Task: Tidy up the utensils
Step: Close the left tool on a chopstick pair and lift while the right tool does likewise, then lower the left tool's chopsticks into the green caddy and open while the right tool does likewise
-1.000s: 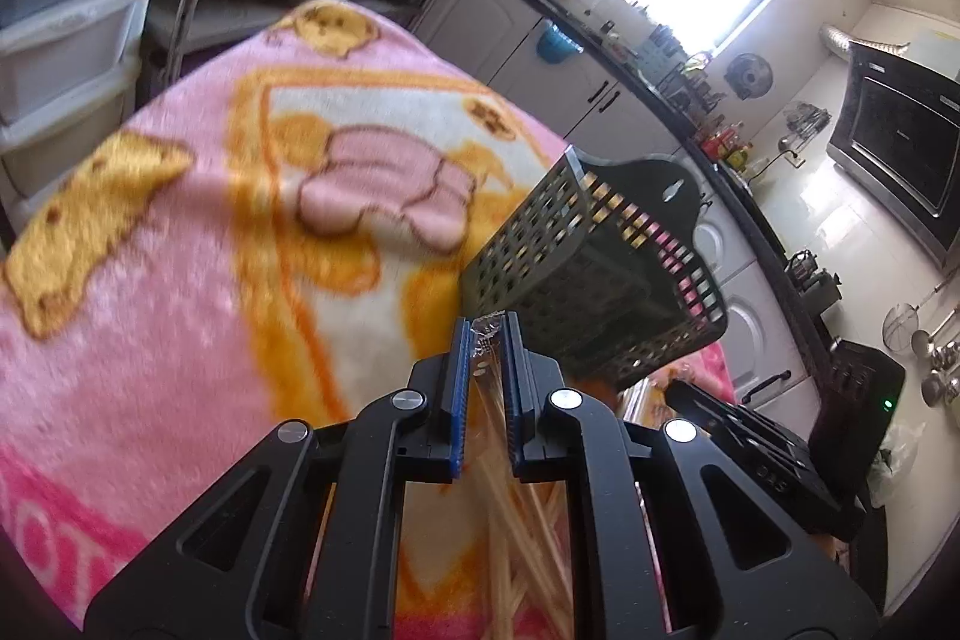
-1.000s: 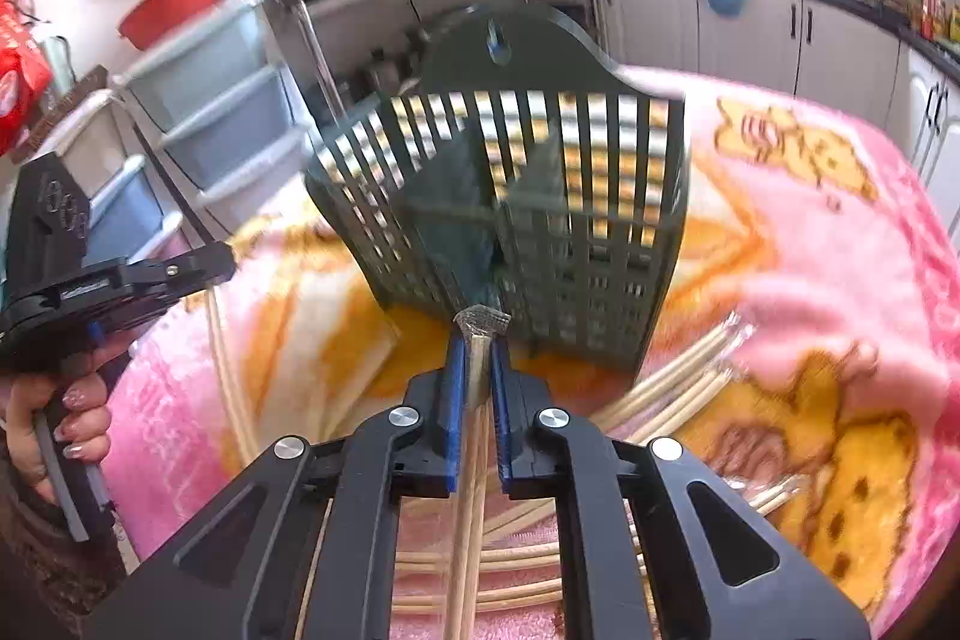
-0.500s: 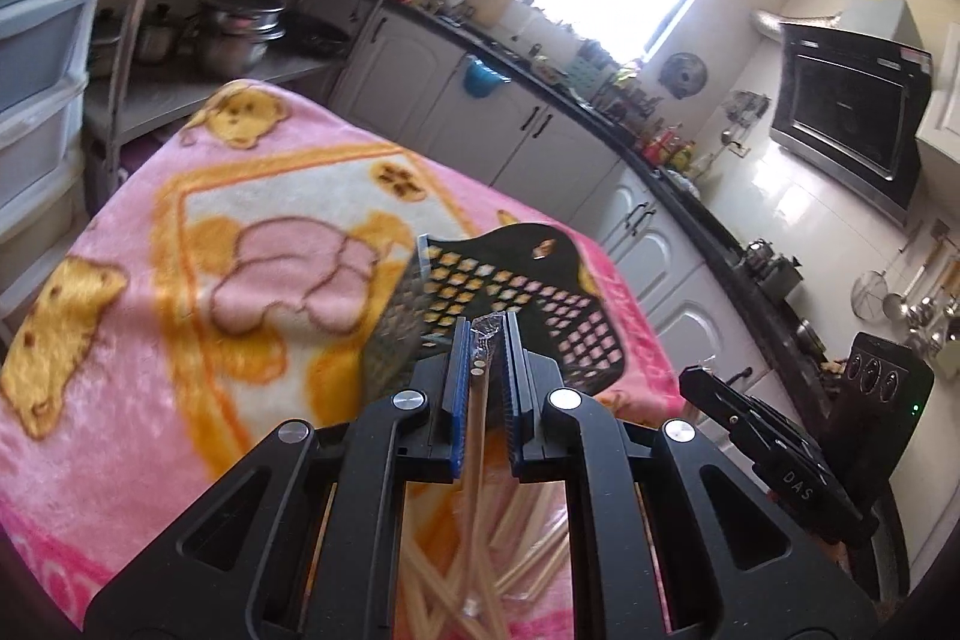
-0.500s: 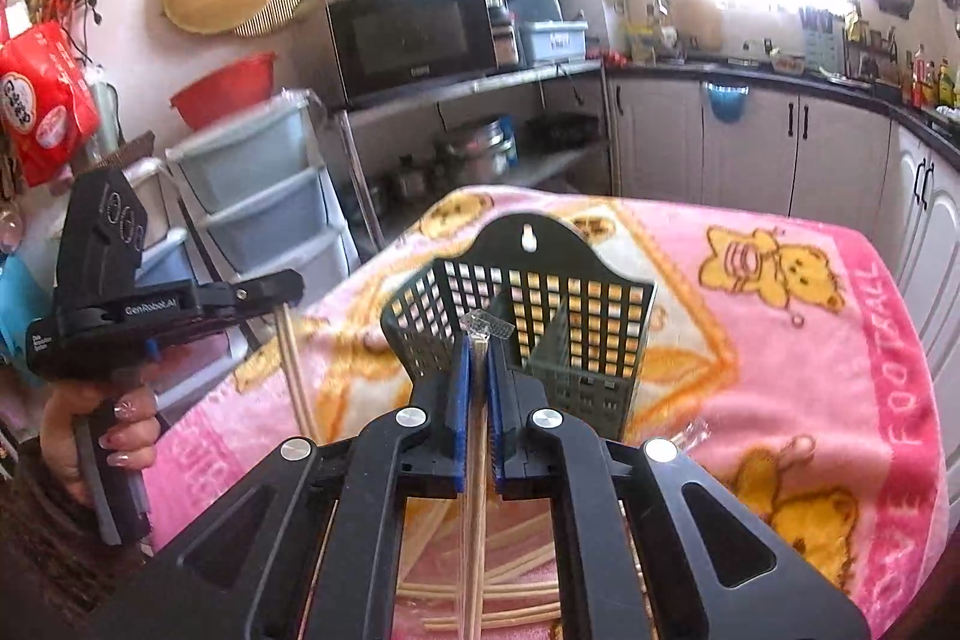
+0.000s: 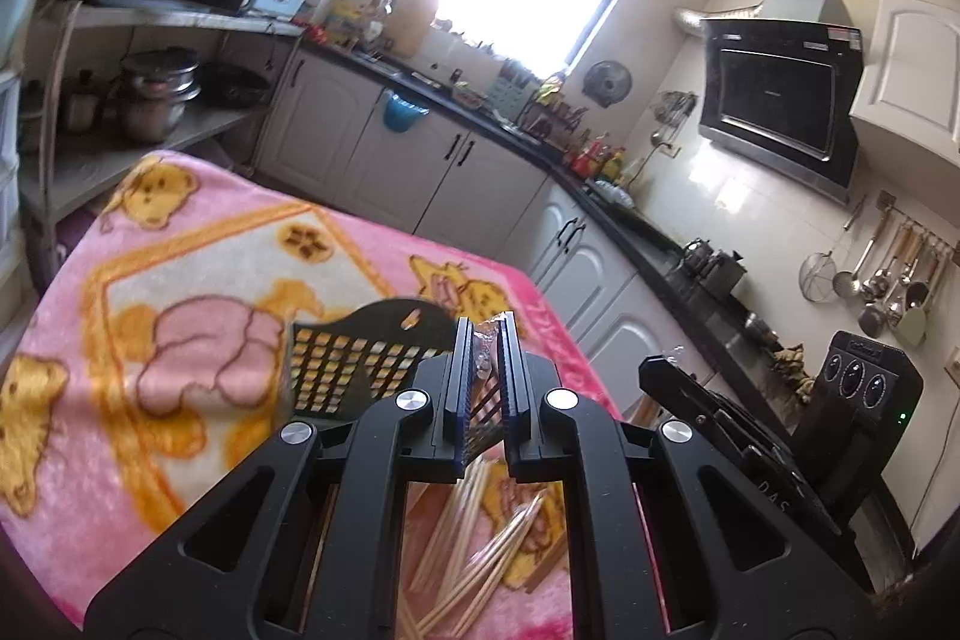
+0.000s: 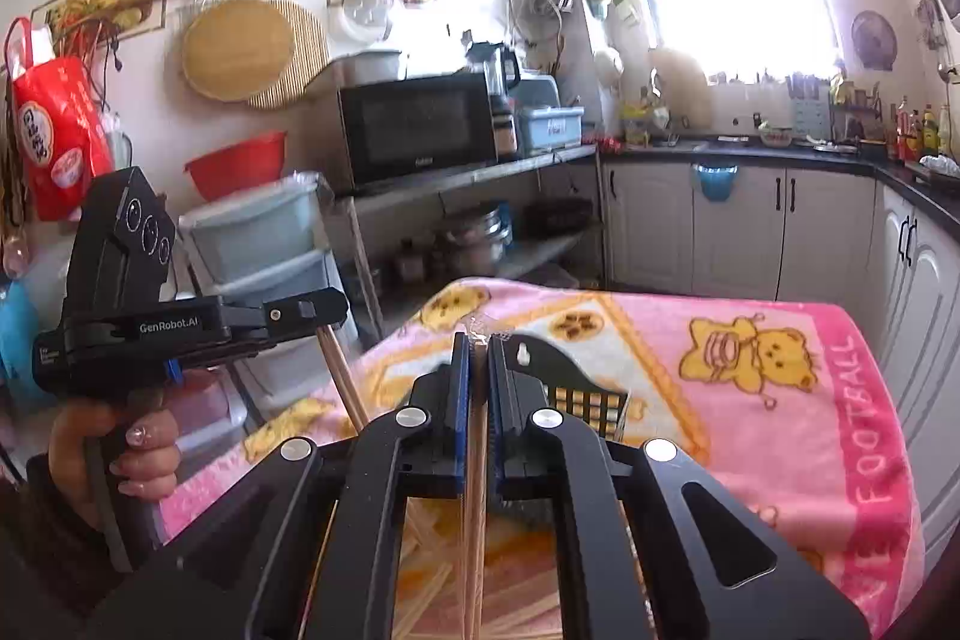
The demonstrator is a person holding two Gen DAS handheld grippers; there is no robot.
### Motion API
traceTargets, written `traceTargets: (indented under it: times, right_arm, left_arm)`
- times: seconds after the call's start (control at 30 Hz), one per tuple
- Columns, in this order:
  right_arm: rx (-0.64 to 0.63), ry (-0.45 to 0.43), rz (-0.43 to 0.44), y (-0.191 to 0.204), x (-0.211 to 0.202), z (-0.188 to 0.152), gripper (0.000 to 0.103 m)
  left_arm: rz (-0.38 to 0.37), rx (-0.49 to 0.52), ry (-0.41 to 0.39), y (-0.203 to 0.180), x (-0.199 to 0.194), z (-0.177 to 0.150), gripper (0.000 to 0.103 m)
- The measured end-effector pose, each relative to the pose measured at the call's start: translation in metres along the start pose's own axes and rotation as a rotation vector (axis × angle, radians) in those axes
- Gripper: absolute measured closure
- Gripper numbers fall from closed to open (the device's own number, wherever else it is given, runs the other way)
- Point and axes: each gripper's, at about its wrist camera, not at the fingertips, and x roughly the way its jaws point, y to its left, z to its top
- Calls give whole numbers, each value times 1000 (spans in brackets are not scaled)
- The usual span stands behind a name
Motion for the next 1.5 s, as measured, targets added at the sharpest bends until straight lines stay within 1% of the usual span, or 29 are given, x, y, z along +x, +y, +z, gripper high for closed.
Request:
traceTargets:
  times: [0.37, 0.6, 0.8, 0.93, 1.03, 1.13, 1.2, 1.5]
  right_arm:
    - [-4, -101, 1, -2, -6, 33, 97]
    - [-15, -179, -10, -7, -6, 61, 97]
    - [-10, -231, -34, -19, 4, 90, 97]
    - [-7, -251, -51, -29, 16, 99, 97]
    - [-12, -283, -51, -35, 25, 98, 97]
    - [-11, -289, -66, -42, 36, 90, 97]
    - [-11, -292, -90, -47, 43, 82, 97]
    - [-14, -320, -187, -56, 62, 49, 97]
  left_arm:
    - [-58, 55, -73, -25, -4, 33, 98]
    - [-58, 102, -133, -40, -10, 60, 98]
    - [-53, 125, -146, -44, -5, 78, 98]
    - [-41, 136, -153, -45, 2, 83, 98]
    - [-35, 136, -153, -42, 9, 85, 98]
    - [-8, 151, -150, -38, 21, 80, 98]
    - [-10, 146, -136, -34, 28, 76, 98]
    - [42, 157, -97, -18, 52, 50, 98]
